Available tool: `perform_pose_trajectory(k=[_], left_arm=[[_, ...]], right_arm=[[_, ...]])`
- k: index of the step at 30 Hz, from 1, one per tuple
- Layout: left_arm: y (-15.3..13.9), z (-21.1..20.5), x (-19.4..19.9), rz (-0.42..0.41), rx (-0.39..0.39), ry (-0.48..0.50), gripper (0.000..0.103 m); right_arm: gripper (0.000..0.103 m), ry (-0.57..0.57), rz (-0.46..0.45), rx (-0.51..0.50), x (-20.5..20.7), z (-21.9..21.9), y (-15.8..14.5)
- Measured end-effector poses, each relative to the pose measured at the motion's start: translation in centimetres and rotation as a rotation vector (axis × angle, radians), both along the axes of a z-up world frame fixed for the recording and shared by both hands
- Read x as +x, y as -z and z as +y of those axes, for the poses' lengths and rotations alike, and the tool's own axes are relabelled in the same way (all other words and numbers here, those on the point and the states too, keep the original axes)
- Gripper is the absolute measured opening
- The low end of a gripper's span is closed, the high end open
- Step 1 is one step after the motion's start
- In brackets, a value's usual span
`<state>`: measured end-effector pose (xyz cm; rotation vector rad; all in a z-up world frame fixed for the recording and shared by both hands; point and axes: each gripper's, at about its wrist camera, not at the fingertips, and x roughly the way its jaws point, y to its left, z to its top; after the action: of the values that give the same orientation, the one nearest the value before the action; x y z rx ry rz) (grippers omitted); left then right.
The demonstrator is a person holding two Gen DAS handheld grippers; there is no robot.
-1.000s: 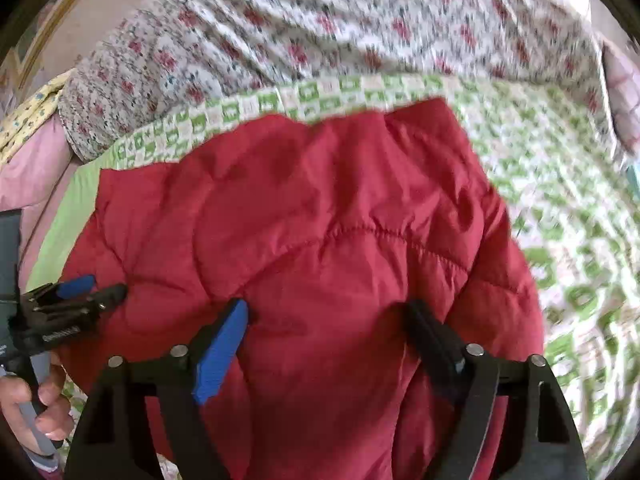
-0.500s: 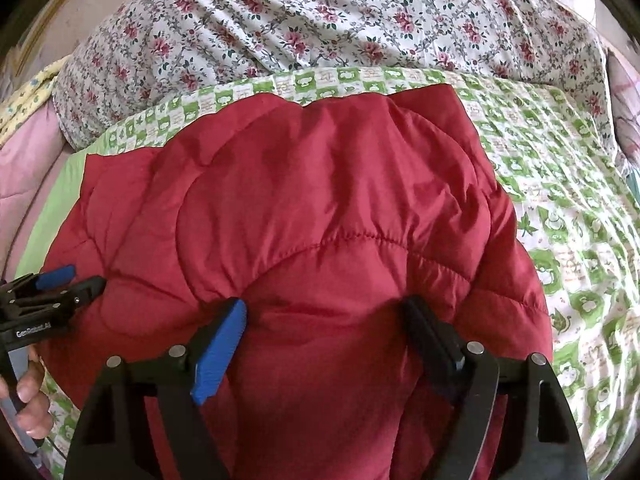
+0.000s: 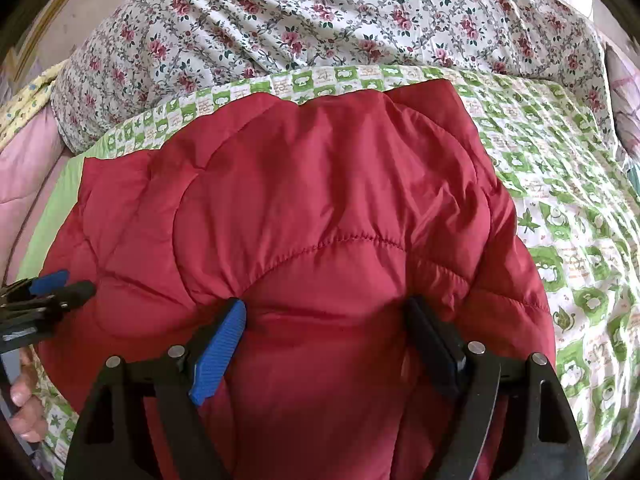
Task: Fold large clothes
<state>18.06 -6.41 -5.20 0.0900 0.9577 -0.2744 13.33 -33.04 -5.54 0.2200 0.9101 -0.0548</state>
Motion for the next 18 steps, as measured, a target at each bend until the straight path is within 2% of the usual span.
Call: perform_pose_trajectory(k=[6, 8, 10, 12, 16, 18], left_arm=[[-1.6, 2.5, -3.0, -0.03, -0.054, -0.004, 0.081], [-1.4, 3.1, -3.5, -0.025, -0.046, -0.011, 0.081], [-0.9, 3.5, -3.6, -0.014, -0.047, -0.01, 0.081], [-0.2, 3.5, -3.6, -0.002, -0.046, -0.007, 0.081], [0.5, 2.9, -3.6, -0.01, -0.023, -0.004, 0.082], [1.0, 2.8, -3.5, -0.006, -0.019, 0.001, 0.082]], right_arm=[[0.082, 0.005, -0.001, 0.008, -0.2, 0.0, -0.4], [0.08, 0.005, -0.014, 0.011, -1.4, 0.2, -1.7], [0.08, -0.023, -0.057, 0.012, -3.7, 0.9, -3.4], [0.081, -0.054, -0.06, -0.015, -5.3, 1.8, -4.0], [0.08, -0.073, 0.032, -0.049, -6.6, 2.2, -1.6], [0.082, -0.052, 0.032, -0.017, -6.7, 1.2, -0.2]])
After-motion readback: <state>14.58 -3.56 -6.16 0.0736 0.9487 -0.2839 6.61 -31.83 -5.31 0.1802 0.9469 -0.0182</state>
